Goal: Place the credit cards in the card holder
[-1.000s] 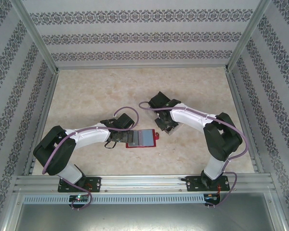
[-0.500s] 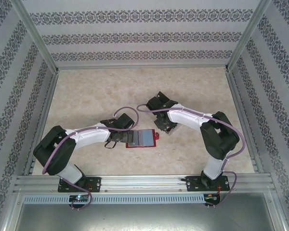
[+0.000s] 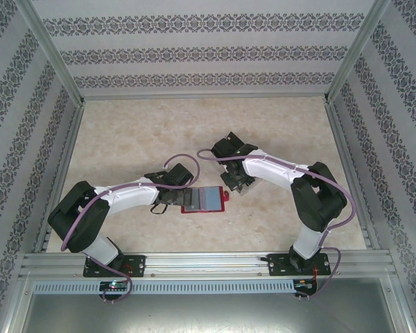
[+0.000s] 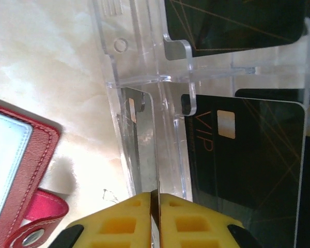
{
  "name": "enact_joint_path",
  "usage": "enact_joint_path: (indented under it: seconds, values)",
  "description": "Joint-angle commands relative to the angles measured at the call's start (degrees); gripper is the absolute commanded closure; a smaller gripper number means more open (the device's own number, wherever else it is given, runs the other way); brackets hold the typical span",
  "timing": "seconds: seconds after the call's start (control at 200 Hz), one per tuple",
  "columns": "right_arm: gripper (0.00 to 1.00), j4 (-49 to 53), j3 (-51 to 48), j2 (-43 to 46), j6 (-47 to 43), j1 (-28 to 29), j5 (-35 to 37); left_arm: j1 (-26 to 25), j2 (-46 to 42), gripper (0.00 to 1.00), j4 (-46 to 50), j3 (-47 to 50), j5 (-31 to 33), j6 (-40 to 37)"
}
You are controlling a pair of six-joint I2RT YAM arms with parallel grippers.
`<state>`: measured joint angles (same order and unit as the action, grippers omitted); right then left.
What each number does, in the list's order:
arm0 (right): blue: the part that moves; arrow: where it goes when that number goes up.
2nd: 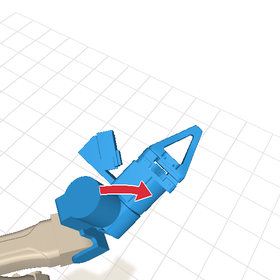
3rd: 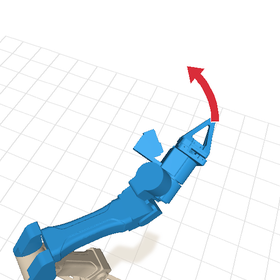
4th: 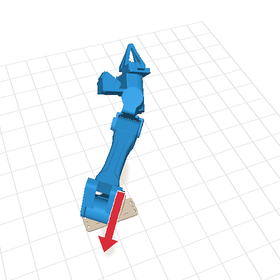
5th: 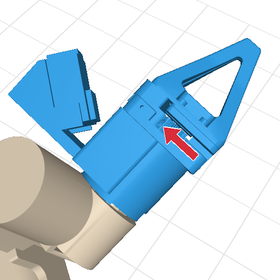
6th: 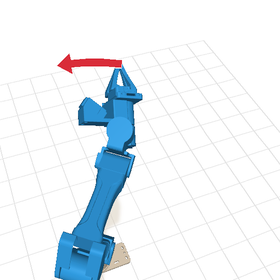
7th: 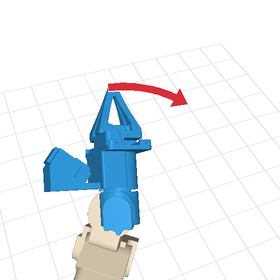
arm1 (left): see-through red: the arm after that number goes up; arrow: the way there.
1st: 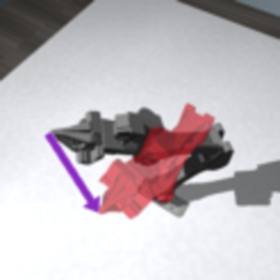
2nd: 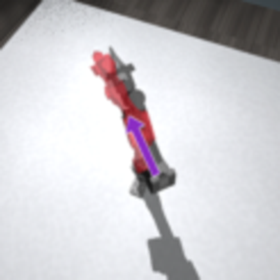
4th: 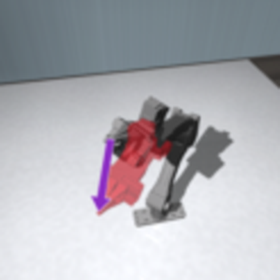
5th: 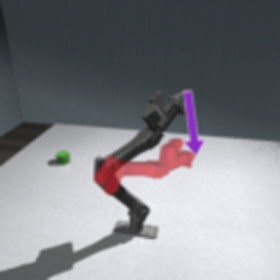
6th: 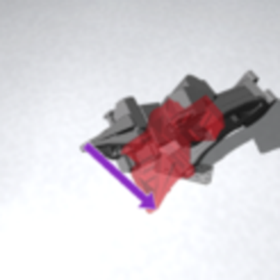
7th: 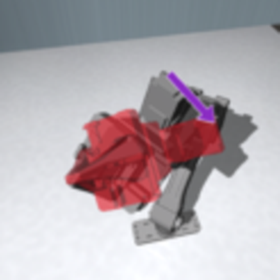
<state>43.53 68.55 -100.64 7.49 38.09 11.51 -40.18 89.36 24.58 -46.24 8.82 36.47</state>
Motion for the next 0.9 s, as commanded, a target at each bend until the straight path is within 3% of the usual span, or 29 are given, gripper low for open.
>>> enact_joint_path:
  seconds: [0.0,0.12,0.64,0.894]
  values:
    - [0.92,0.98,1.21,1.11,0.37,-1.10,-2.45,-0.73,1.17,0.00,0.73,1.37,0.58,0.76]
    - [1.00,1.47,1.54,1.12,-0.02,-1.38,-3.16,-0.68,1.17,0.00,0.73,1.36,0.50,0.75]
    - [1.00,2.74,5.13,10.33,3.01,-1.62,-11.52,-0.70,0.90,0.00,2.16,0.42,1.35,0.21]
    - [1.00,-15.77,-7.82,18.21,18.82,-1.19,-27.07,-0.69,0.91,0.00,5.43,-0.65,3.34,-0.56]
